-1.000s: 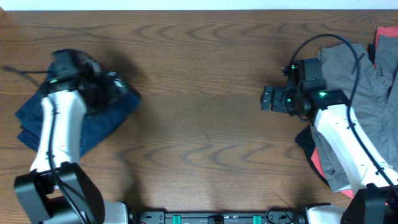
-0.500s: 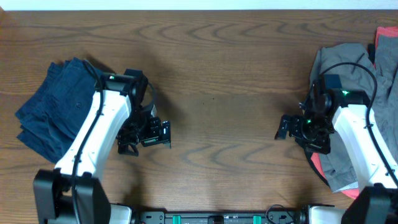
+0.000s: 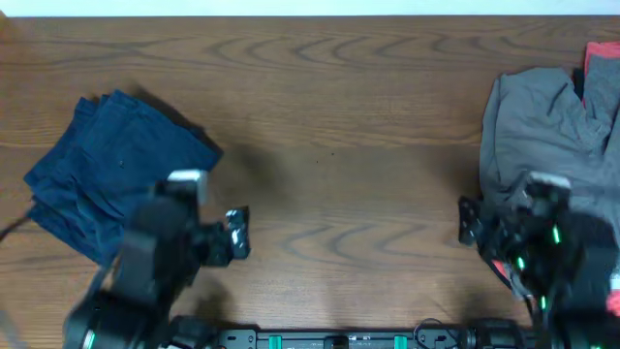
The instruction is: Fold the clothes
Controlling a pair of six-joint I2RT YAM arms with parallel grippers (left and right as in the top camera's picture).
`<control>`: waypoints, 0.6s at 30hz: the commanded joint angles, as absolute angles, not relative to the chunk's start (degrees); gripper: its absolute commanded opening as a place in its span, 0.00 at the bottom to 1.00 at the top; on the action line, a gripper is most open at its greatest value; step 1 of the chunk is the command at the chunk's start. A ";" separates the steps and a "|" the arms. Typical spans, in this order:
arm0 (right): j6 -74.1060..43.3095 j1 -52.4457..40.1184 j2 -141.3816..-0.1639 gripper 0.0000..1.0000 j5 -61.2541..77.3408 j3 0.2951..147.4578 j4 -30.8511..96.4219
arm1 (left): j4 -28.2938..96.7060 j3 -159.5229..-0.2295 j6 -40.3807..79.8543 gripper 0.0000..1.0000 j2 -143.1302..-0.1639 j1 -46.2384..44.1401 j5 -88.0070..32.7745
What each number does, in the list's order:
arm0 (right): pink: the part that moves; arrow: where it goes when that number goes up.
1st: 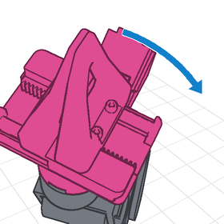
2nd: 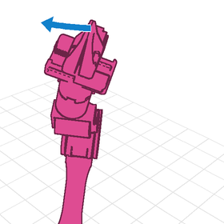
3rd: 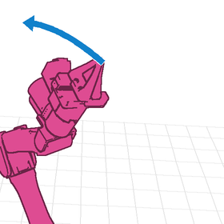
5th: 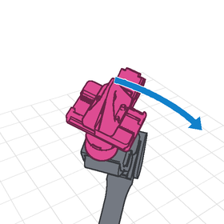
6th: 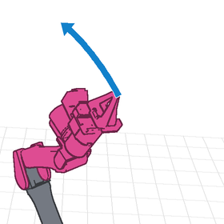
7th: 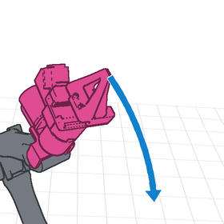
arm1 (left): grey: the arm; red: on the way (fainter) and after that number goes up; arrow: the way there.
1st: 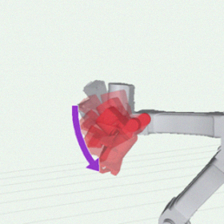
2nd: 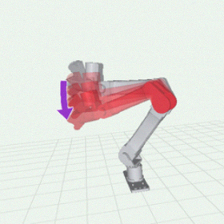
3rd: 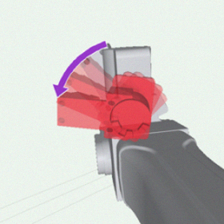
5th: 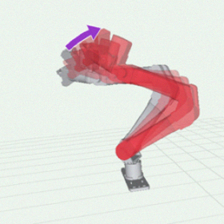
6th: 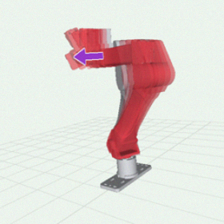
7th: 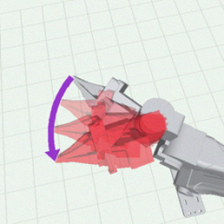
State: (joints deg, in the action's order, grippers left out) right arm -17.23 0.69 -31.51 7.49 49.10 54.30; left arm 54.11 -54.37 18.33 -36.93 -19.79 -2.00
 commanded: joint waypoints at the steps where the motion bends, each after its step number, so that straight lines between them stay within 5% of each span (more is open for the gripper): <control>1: -18.41 -0.05 -23.51 0.99 4.08 45.56 54.17 | 52.75 -50.19 19.62 0.98 -28.77 -20.49 3.51; 18: -18.39 -0.05 -15.00 0.99 4.51 45.21 63.37 | 53.78 -50.02 19.62 0.98 -18.76 -20.49 3.51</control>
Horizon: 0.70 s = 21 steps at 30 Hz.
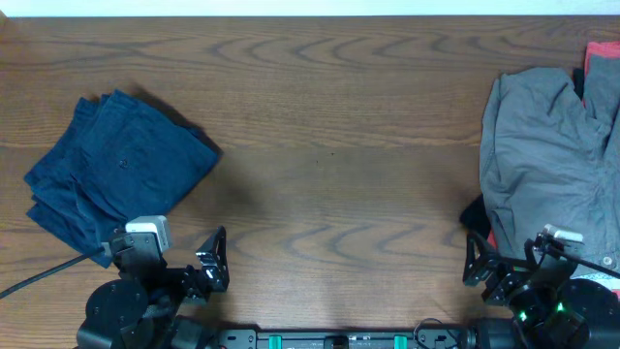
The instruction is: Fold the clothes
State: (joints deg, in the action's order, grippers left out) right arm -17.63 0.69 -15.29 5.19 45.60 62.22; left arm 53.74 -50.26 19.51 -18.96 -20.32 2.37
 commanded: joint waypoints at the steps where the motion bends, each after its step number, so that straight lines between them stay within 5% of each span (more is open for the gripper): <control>1: -18.41 -0.05 -15.00 0.99 4.51 45.21 64.31 | 53.80 -50.02 19.59 0.98 -18.76 -20.49 3.51; 11: -18.20 -0.05 -15.00 0.99 2.68 45.21 70.46 | 53.89 -50.02 19.59 0.98 -18.76 -20.49 3.51; 15: -16.29 0.03 -12.60 0.99 1.54 43.83 63.51 | 53.89 -50.02 19.59 0.98 -18.76 -20.49 3.51; 21: 1.89 0.03 -7.27 0.99 11.66 34.74 46.92 | 53.89 -50.02 19.59 0.98 -18.76 -20.49 3.51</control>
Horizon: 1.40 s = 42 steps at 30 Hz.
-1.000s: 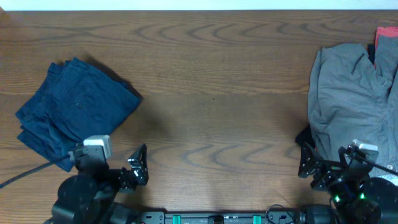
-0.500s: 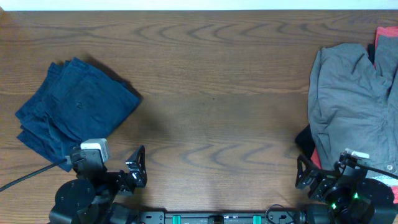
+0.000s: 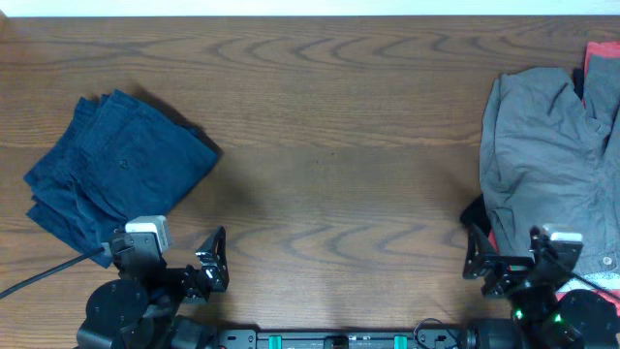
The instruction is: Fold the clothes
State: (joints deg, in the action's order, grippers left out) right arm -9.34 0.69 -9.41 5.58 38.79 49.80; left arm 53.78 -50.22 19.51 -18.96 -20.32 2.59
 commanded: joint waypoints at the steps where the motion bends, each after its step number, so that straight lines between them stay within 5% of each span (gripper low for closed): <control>1: 4.40 0.03 -6.04 0.99 14.04 32.58 44.34 | 53.89 -50.02 19.59 0.98 -18.76 -20.49 3.51; 19: -7.66 -0.08 -0.27 0.99 6.85 0.30 -0.71 | 53.89 -50.02 19.62 0.98 -18.76 -20.49 3.51; 26: 2.46 -1.15 -0.27 0.99 9.82 0.30 3.60 | 53.89 -50.02 19.59 0.98 -18.76 -20.49 3.51; 42: 2.22 -1.52 -0.27 0.99 9.02 0.32 3.49 | 53.89 -50.02 19.59 0.98 -18.76 -20.49 3.51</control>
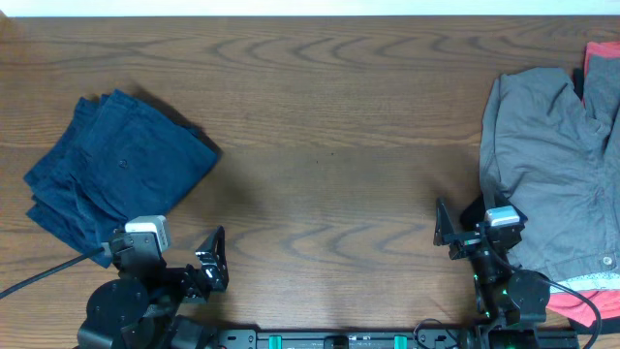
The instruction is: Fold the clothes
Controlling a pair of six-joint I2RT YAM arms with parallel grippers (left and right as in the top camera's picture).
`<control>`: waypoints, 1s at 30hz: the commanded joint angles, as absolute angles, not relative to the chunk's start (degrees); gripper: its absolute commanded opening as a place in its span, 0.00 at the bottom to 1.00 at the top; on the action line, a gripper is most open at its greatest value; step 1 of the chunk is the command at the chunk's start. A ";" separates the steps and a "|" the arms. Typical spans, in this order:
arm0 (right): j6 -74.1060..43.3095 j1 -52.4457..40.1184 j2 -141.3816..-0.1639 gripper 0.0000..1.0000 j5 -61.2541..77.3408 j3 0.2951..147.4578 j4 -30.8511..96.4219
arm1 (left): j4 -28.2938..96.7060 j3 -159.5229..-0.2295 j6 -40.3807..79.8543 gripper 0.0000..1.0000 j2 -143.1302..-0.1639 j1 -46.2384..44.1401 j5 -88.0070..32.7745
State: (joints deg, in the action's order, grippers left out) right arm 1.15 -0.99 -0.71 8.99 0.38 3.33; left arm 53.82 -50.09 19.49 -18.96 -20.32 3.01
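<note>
A folded dark blue garment [116,174] lies at the table's left. A crumpled grey garment [547,165] is spread at the right, with red cloth [603,73] showing beyond it at the far right edge and more red cloth [579,302] at the front right. My left gripper [217,260] sits low by the front edge, right of the blue garment's near corner, its fingers apart and empty. My right gripper [446,229] points left, just off the grey garment's lower left edge, its fingers apart with nothing between them.
The brown wooden table [329,145] spans the whole view. A black cable [39,276] runs from the left arm toward the left edge. The arm bases and a black rail [349,339] line the front edge.
My right gripper has shifted left and a little farther from the front edge, now beside the grey garment's lower left corner. The left arm and both garments have not moved.
At first both arms reached over the table, the left near the blue garment's right side and the right at the grey garment's lower edge. Then both were drawn back to the front edge and stayed there. Now the right gripper stands further left.
</note>
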 commanded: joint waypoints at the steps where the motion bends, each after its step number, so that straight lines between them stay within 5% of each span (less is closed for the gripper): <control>1: 2.22 -1.52 -0.27 0.99 9.02 0.32 3.49 | 53.89 -50.02 19.59 0.98 -18.76 -20.49 3.51; 23: 2.22 -1.52 -0.27 0.99 9.02 0.32 3.49 | 53.91 -50.02 19.62 0.98 -18.74 -20.10 3.51; 30: 2.22 -1.52 -0.27 0.99 9.02 0.32 3.49 | 58.15 -48.84 16.56 0.98 -17.80 -9.54 3.75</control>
